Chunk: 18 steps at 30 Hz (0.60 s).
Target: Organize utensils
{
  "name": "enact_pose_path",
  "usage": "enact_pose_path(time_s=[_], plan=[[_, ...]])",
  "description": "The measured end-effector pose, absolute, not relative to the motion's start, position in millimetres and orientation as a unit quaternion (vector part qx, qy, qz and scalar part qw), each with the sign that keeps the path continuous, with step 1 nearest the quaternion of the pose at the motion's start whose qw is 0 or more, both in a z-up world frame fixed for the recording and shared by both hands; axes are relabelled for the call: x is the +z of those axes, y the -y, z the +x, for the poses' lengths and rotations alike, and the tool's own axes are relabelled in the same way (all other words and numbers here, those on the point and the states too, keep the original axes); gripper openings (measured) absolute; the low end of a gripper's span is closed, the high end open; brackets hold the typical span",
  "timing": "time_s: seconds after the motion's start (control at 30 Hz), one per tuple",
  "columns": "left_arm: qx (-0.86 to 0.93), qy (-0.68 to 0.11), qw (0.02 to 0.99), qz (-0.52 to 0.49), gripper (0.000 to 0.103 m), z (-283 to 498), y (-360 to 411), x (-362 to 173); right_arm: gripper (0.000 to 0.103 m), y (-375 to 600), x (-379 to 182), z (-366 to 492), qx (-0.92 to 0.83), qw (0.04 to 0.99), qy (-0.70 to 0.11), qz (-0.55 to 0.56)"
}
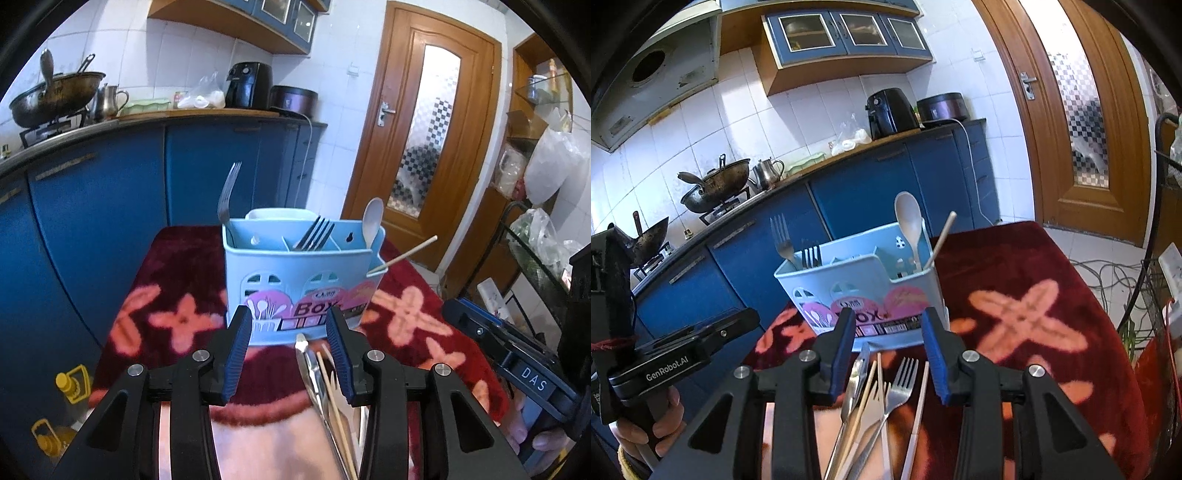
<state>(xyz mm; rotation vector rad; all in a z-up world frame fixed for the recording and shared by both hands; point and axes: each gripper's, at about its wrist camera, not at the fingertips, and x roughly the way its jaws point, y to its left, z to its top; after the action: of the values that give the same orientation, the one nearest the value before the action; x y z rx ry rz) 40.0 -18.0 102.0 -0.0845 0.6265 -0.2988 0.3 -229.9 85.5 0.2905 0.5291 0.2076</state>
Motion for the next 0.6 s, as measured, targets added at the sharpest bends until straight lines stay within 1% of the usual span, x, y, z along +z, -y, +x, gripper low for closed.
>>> enact_pose_path(time_s=[0.6], plan=[[-0.134,-0.353,0.925,-0.041,0.043,45.5,23.4,66.8,0.041,241.1,49.6,4.3,0.09,0.933,-0.31,0.161]])
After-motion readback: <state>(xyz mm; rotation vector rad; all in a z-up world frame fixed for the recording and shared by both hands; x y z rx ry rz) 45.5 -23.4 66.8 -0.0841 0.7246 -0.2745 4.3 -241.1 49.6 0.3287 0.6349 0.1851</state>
